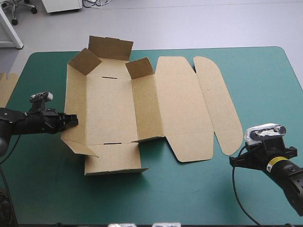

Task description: Fold the box

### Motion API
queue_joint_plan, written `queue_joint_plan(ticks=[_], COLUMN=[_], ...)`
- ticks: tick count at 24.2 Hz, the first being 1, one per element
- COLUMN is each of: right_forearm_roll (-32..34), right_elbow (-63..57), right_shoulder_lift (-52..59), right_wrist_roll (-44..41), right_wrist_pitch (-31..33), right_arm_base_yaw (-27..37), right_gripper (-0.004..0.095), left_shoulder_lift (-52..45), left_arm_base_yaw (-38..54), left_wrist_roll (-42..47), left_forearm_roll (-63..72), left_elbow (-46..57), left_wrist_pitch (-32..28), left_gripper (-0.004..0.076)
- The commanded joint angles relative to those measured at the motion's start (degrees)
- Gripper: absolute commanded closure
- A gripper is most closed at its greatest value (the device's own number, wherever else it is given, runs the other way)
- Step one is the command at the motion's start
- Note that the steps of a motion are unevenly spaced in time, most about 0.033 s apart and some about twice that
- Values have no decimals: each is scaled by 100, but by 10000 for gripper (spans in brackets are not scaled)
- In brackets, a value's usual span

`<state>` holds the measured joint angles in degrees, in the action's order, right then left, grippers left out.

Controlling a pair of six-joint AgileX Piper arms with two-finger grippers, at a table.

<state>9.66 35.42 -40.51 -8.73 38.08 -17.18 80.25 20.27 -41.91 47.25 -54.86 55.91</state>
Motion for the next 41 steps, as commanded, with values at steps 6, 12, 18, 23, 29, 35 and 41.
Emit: queue_joint_plan(ticks=[6, 12, 18, 23, 29, 35, 41], right_forearm_roll=[272, 315, 335, 322, 314, 482, 491], right_elbow=[249, 717, 764, 764, 764, 764, 764], right_shoulder_lift=[-298, -801, -859, -859, -771, -683, -683], right_wrist_roll=[-125, -142, -156, -179, -179, -246, -246], right_wrist_pitch=[-287, -284, -71, -23, 125, 249, 368], right_arm_base_yaw=[-12, -12, -12, -12, -12, -12, -12], right_gripper=[927, 927, 927, 927, 927, 927, 927], left_shoulder_lift=[294, 305, 305, 305, 382, 382, 221], left_arm_base_yaw=[-605, -1806, -3392, -4715, -4836, -5477, -6439], left_wrist_roll=[551, 704, 1508, 2308, 2561, 2192, 2040], left_forearm_roll=[-1417, -2388, -4494, -7231, -8309, -8230, -8279], left_elbow=[-1237, -1664, -2302, -2612, -2690, -2690, -2521], left_wrist_pitch=[-30, -367, -502, -705, -1036, -1263, -1263], left_gripper=[734, 734, 734, 734, 734, 734, 734])
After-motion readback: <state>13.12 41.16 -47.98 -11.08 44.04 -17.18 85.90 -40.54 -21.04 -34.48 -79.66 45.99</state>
